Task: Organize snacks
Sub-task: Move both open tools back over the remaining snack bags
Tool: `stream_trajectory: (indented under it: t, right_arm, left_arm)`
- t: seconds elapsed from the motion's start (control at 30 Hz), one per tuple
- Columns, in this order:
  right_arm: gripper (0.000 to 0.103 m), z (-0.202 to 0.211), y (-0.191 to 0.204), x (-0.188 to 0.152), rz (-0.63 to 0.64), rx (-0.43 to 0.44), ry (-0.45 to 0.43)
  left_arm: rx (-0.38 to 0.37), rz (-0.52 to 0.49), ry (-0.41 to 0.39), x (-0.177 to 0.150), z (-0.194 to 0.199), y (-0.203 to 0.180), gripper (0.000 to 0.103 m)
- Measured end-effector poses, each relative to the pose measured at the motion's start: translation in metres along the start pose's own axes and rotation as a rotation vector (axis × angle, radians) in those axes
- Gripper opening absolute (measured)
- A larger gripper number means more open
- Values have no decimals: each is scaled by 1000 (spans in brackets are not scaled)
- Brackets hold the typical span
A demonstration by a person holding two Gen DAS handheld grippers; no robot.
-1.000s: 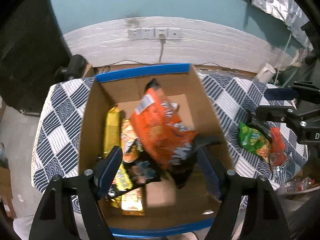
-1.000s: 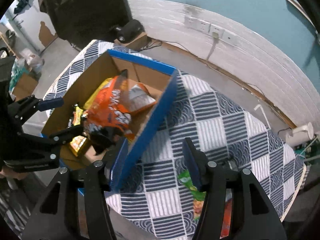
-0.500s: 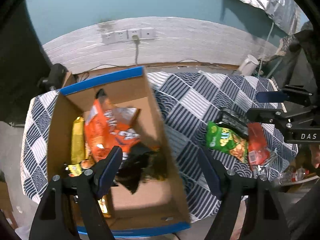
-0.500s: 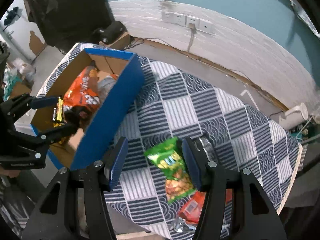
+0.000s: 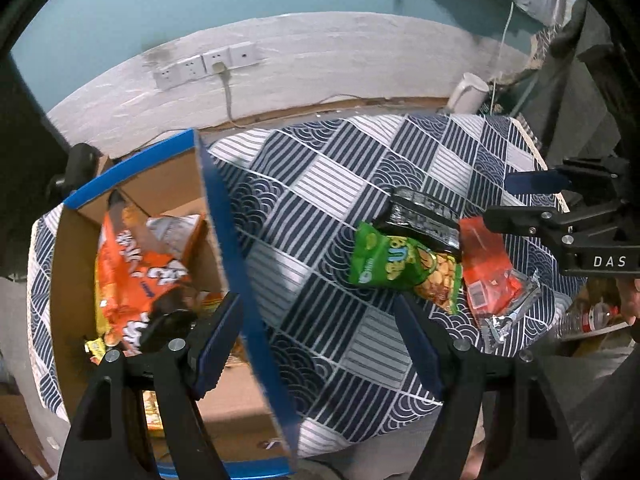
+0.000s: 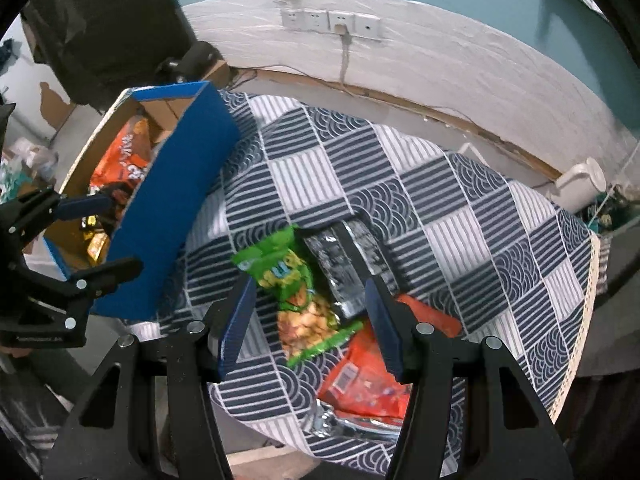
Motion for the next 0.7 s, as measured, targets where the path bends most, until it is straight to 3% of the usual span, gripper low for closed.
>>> stream_trajectory:
  t: [0.37,0.7]
  right_arm:
    - [57,-19,-47,-17,-51,-7,50]
    - [57,-50,-61,-29,-52,18,126]
  left_arm:
    - [37,-65,67,-2,-36,-32,79]
    - [87,-102,136,-8,-72,-42,79]
Point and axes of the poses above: each gripper's, at about its wrist camera, not at the fingertips, and z roughly against the way its jaws point, y to its left, x to its top, the point moved 6 cm from there along -z, roughly the way its jaws point, and after that the axes turned 10 degrees about x, right-handed, at the moved point
